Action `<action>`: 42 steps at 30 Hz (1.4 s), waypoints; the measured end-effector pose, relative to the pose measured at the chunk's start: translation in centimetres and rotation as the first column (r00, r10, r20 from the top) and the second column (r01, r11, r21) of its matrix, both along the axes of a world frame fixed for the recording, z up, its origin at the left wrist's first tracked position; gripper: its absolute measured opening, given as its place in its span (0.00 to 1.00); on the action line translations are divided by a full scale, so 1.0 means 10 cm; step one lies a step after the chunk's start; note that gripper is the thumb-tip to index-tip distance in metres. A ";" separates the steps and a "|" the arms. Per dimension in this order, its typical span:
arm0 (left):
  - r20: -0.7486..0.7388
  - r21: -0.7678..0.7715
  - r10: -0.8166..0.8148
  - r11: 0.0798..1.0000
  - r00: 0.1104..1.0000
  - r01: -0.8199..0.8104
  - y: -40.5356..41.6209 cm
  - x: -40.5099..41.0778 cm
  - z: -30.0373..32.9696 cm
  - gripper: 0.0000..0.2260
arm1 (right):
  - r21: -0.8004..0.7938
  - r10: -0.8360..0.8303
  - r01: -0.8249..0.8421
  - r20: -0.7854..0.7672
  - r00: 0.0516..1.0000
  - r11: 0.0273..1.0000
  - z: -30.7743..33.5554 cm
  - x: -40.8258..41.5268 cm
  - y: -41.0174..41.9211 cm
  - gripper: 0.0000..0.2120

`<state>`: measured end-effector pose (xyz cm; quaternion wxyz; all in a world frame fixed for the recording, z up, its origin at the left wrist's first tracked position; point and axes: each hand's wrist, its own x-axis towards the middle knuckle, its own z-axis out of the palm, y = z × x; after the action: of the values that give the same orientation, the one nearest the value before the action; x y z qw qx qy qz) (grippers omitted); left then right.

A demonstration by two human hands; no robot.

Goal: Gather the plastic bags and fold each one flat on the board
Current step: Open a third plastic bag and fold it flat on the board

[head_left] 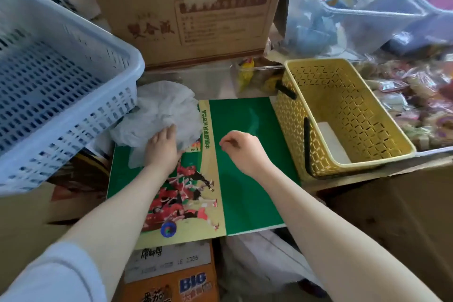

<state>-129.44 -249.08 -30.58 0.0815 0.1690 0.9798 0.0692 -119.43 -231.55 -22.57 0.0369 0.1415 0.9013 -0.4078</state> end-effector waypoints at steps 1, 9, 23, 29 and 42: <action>-0.015 0.018 -0.010 1.000 1.000 0.011 -0.02 0.04 -0.01 0.26 | -0.002 -0.007 0.007 0.017 1.000 1.000 -0.04 0.03 -0.01 0.09; -0.020 0.376 -0.140 0.916 0.990 0.138 -0.17 0.49 0.33 0.15 | 0.027 -0.135 0.134 0.050 0.990 0.991 -0.26 0.08 -0.25 0.17; 0.105 0.252 -0.306 0.929 0.946 0.272 -0.32 0.34 0.11 0.36 | -0.779 -0.528 0.478 0.227 0.818 0.405 -0.18 -0.11 -0.29 0.12; 0.177 0.085 -0.163 0.985 0.971 0.150 -0.16 0.10 -0.25 0.24 | -0.665 -0.767 0.674 0.235 0.598 0.322 0.01 0.06 0.22 0.15; -0.275 -0.055 -0.608 0.784 0.745 0.619 0.23 0.03 -0.15 0.27 | -0.756 -0.582 0.525 0.240 0.777 0.390 -0.08 0.35 0.16 0.05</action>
<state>-129.14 -246.78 -32.10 -0.0420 0.4908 0.8696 0.0336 -115.95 -229.96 -23.35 -0.0709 0.3880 0.5250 -0.7542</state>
